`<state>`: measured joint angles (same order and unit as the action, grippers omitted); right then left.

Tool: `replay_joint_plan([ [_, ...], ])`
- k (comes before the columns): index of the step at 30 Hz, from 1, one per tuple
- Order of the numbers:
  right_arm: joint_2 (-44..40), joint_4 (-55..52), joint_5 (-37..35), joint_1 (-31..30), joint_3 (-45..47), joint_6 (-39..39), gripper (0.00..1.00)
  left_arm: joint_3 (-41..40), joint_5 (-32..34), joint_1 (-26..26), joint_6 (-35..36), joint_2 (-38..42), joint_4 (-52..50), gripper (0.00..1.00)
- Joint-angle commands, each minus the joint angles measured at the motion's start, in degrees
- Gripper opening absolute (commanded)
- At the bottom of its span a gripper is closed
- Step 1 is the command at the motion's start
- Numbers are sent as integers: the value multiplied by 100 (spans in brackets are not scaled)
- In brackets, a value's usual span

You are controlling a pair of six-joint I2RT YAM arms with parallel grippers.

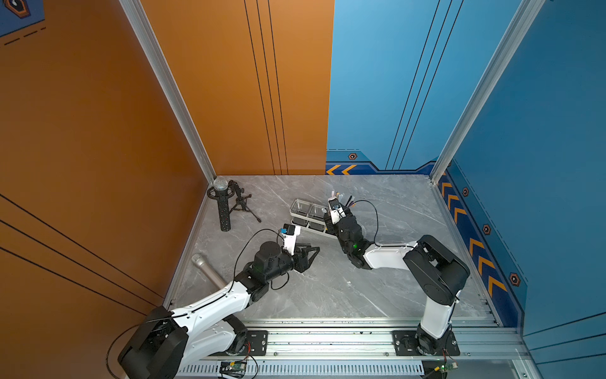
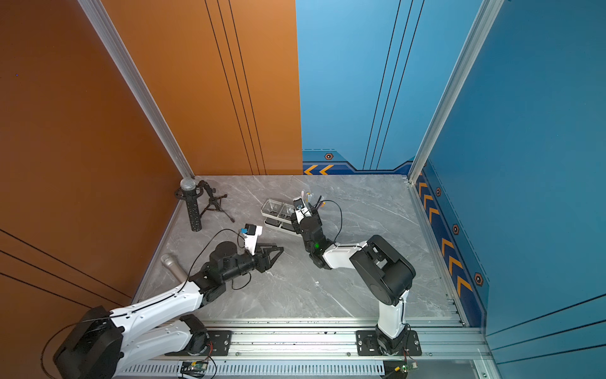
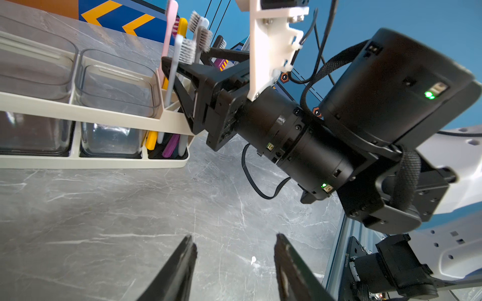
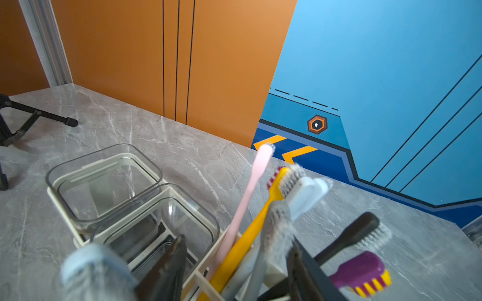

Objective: Place the toothbrush into the toothbrush holder
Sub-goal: Place the toothbrush in the toothbrush holder.

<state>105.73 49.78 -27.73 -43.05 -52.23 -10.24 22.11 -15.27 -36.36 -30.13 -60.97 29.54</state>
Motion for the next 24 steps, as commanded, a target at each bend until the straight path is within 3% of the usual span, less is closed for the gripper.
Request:
replay_joint_plan([
  [1,-400,-201,-254,-48,-165,-561,64,-102,-109,76,206,94,8,54],
  [15,-1034,-842,-200,97,-77,8,66,-150,-178,75,188,142,8,56],
  [19,-1496,-1471,-65,242,-70,504,67,-43,16,102,235,212,-299,56],
  [22,-2041,-2507,320,559,-66,1289,100,447,673,103,400,276,-1638,57],
  [24,-2320,-3480,1002,861,-183,1799,100,832,1295,118,662,344,-2644,58],
])
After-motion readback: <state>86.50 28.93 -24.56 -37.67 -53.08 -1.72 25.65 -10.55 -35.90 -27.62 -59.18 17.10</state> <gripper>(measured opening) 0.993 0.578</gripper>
